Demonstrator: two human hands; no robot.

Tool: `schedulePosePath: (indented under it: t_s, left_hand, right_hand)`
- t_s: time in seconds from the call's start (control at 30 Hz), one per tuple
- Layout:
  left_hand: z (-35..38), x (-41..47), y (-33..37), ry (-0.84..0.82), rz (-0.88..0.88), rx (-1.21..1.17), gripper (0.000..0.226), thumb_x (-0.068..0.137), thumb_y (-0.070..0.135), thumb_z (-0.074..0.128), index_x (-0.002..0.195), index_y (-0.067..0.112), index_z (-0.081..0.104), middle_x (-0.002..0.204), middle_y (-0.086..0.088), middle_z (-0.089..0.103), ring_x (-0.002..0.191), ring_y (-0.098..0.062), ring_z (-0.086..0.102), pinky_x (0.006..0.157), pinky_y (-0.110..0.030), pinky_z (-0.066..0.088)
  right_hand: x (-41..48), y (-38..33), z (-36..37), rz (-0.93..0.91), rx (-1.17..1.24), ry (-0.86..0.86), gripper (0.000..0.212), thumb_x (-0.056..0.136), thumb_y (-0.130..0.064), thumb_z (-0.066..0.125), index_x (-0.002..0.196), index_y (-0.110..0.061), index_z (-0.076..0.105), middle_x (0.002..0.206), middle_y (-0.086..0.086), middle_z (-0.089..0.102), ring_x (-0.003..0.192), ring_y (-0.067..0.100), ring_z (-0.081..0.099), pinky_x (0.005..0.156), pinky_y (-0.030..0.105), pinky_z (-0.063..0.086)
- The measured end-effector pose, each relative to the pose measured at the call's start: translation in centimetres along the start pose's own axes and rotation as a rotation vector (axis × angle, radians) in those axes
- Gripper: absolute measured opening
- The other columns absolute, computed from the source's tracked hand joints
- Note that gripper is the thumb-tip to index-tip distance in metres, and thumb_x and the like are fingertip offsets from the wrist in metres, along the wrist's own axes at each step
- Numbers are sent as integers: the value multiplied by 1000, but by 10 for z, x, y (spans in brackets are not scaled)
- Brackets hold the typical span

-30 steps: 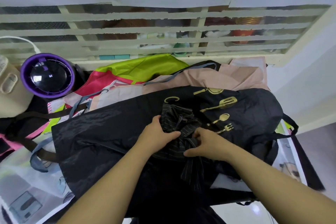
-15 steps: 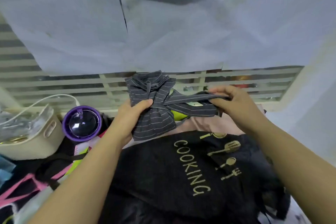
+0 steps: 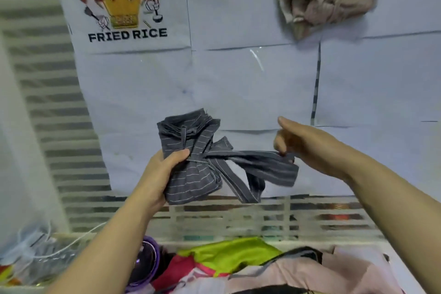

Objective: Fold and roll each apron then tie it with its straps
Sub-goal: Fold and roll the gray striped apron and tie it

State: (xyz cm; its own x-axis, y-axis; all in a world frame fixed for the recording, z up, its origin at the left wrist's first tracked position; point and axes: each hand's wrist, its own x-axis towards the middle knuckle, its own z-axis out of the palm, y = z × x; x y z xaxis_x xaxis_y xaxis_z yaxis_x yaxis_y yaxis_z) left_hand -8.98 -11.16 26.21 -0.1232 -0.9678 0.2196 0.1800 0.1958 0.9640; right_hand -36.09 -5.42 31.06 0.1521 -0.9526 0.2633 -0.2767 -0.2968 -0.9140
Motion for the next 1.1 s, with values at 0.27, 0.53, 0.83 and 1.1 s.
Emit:
schedulePosePath:
  t_s: [0.27,0.53,0.83,1.1]
  left_hand:
    - [3,12,61,-43,274,226,54,60,39,73,111,24,61,100,4,73,91,-17,70,75,-32,52]
    - [13,16,78,-89,398,226,49,63,34,72,110,26,59,101,6,73,91,-12,70,71,-23,52]
    - [23,23,83,2,492,205,34,77,19,77,104,29,59,96,14,72,87,-5,68,71,-21,50]
    - [8,25,86,-20,457,249,42,67,31,70,108,29,60,101,9,72,93,-11,69,81,-32,53]
  right_hand:
    - [5,-32,19,-227,-397,40,9,83,-26,71,90,-25,65,83,-19,67,80,0,61,75,11,44]
    - [10,-43,41,-158,-364,-78,39,81,-35,72,114,-39,52,111,-15,64,104,-3,58,99,23,45]
    - [4,-53,68,-151,-138,154,56,65,-43,82,110,-41,49,107,-22,62,88,-1,66,77,22,50]
    - [15,-57,32,-115,-291,220,15,74,-14,67,83,-25,69,80,-7,72,66,3,60,67,19,46]
